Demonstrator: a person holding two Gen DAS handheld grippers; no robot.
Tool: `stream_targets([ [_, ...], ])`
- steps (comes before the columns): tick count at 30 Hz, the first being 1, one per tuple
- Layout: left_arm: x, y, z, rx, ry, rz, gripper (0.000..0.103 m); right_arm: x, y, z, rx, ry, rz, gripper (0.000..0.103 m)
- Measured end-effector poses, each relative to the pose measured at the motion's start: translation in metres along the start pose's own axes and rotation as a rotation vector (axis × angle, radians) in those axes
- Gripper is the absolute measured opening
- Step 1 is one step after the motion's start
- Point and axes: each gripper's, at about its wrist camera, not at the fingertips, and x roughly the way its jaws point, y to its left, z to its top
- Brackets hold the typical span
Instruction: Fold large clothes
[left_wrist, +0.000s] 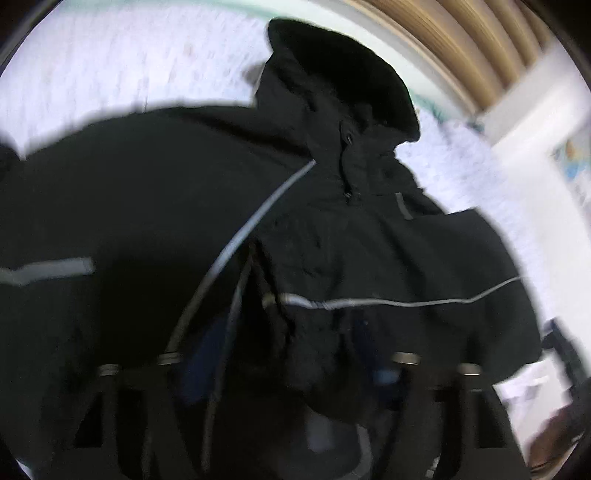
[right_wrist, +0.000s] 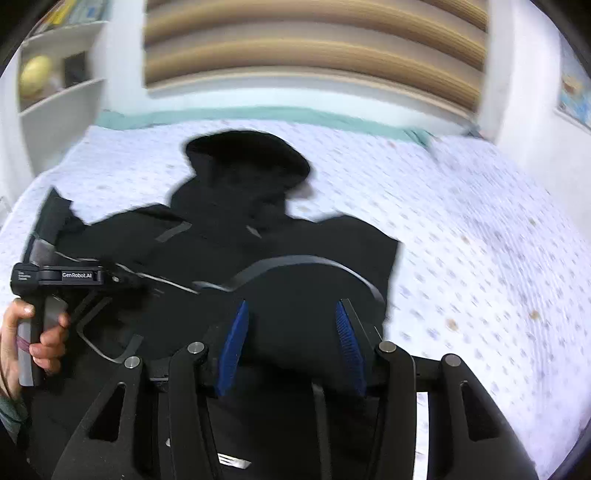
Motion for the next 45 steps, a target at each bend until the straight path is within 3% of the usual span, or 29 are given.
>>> stream_targets([
  [1,-0.004,-0.004,0.001,0.034,-0.022,0.022,0.029,0.004,-0.008,0.000,0.016,0.008,-0.006,0.051],
  [5,-0.044,0.015,0.014,-0.034,-0.126,-0.077,0.024,0.020,-0.026,0.002,0.078,0.027,-0.022,0.051],
  [7,-0.074,0.033,0.021,-0.052,-0.213,-0.052,0.022,0.032,-0.025,0.004,0.091,0.041,-0.008,0.051],
  [9,-0.093,0.056,0.024,-0.079,-0.249,-0.009,0.022,0.047,-0.018,0.004,0.083,0.070,0.010,0.051],
  [14,-0.076,0.110,0.012,-0.170,-0.148,0.040,0.022,0.110,0.018,-0.005,0.038,0.183,0.051,0.051],
  [17,-0.062,0.121,-0.009,-0.167,-0.112,-0.007,0.022,0.150,0.035,-0.027,-0.004,0.245,-0.008,0.054],
  [20,-0.071,0.108,-0.015,-0.123,-0.141,-0.069,0.024,0.152,0.043,-0.031,-0.037,0.208,-0.050,0.058],
  [22,-0.084,0.090,-0.011,-0.081,-0.170,-0.085,0.032,0.152,0.041,-0.029,-0.034,0.219,-0.045,0.058],
  [24,-0.099,0.067,-0.009,-0.032,-0.208,-0.078,0.057,0.143,0.040,-0.026,-0.023,0.221,-0.050,0.058],
  [26,-0.108,0.035,-0.010,0.029,-0.236,-0.081,0.064,0.122,0.045,-0.021,-0.020,0.175,-0.010,0.058],
  [29,-0.092,-0.009,-0.013,0.103,-0.220,-0.002,0.064,0.092,0.062,-0.017,-0.089,0.079,-0.053,0.059],
  [31,-0.065,-0.013,-0.017,0.088,-0.168,0.048,0.063,0.088,0.069,-0.018,-0.131,0.059,-0.099,0.063],
  [33,-0.010,0.008,-0.025,0.035,-0.020,0.120,0.054,0.103,0.070,-0.025,-0.154,0.104,-0.129,0.064],
  [34,0.000,0.018,-0.031,0.019,-0.023,0.106,0.054,0.116,0.065,-0.028,-0.141,0.144,-0.126,0.064],
  [35,-0.002,0.022,-0.036,0.023,-0.073,0.077,0.054,0.134,0.054,-0.036,-0.090,0.212,-0.092,0.064],
  [36,-0.006,0.023,-0.037,0.024,-0.079,0.069,0.054,0.142,0.048,-0.040,-0.040,0.225,-0.052,0.064],
  [38,-0.007,0.025,-0.036,0.014,-0.079,0.058,0.054,0.145,0.031,-0.042,0.044,0.214,0.014,0.065],
  [43,-0.003,0.016,-0.045,0.064,-0.102,0.119,0.055,0.142,0.036,-0.042,0.008,0.231,-0.021,0.068],
  [45,-0.003,0.014,-0.043,0.063,-0.098,0.131,0.055,0.141,0.032,-0.042,0.035,0.228,0.011,0.077],
])
